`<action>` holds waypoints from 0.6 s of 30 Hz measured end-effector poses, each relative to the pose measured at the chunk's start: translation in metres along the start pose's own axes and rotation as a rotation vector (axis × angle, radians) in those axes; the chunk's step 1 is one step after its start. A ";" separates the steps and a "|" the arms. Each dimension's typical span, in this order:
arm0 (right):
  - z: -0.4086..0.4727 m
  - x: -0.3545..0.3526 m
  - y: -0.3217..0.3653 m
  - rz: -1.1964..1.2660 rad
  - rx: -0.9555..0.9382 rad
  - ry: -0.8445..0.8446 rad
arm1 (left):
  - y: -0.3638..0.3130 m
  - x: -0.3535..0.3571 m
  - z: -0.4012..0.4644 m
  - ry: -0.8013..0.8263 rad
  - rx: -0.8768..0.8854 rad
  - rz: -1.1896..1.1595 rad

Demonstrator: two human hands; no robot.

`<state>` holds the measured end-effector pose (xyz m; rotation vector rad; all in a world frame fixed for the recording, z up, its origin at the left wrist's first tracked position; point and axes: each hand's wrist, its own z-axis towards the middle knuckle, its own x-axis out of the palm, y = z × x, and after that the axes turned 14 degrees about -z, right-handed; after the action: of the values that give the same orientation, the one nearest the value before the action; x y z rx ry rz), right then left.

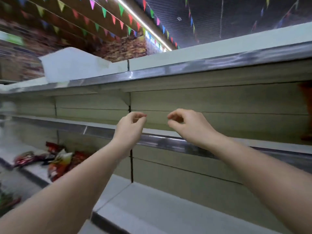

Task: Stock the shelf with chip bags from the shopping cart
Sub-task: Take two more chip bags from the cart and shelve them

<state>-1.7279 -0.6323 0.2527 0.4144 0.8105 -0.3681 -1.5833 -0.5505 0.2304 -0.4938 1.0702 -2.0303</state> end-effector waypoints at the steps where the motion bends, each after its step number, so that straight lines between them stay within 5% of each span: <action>1: 0.007 0.014 0.019 0.031 -0.016 0.012 | 0.006 -0.024 0.003 -0.018 -0.001 0.030; 18: 0.061 0.249 0.331 0.334 -0.358 0.368 | 0.112 -0.380 -0.014 -0.392 -0.311 0.270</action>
<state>-1.3782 -0.4172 0.1725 0.2763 1.1211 0.1715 -1.3033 -0.2856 0.1367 -0.8212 1.1386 -1.4618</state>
